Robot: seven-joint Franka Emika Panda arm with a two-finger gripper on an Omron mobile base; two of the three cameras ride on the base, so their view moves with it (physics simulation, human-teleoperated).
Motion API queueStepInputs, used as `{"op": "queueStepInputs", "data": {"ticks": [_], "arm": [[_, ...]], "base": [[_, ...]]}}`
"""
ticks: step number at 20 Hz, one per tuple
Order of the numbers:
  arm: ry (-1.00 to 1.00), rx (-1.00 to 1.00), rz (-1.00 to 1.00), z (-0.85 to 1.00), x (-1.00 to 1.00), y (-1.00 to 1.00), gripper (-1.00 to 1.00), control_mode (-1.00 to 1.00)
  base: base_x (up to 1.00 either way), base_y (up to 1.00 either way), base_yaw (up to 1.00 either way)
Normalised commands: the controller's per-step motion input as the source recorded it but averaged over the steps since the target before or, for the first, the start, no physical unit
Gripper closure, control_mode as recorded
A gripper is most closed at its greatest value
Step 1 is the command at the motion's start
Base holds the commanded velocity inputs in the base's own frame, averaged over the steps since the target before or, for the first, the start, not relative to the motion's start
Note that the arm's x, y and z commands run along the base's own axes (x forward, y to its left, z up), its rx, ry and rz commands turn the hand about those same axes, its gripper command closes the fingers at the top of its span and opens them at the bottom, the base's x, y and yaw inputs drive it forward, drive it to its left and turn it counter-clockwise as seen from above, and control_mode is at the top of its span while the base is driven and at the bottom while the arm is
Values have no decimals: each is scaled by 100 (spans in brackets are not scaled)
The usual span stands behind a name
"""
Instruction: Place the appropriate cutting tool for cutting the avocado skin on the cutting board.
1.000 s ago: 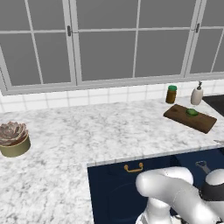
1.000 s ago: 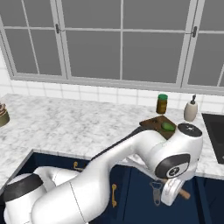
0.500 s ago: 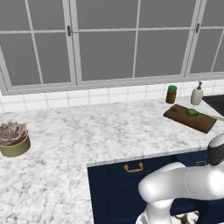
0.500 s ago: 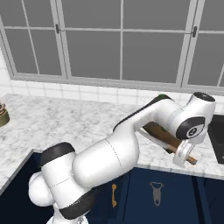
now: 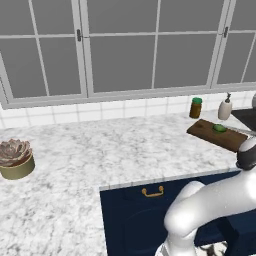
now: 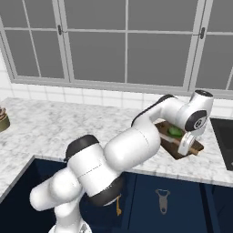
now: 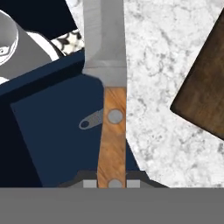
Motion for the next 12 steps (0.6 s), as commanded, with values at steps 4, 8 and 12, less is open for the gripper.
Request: {"op": "queueStepInputs", "data": {"ticks": [4, 8, 12], "arm": [[2, 0, 0, -57, 100, 0, 100, -100], [5, 0, 0, -57, 95, -5, 100, -100], [4, 0, 0, -51, 77, -4, 100, -100]], "base": [[0, 0, 0], [0, 0, 0], [0, 0, 0]]}}
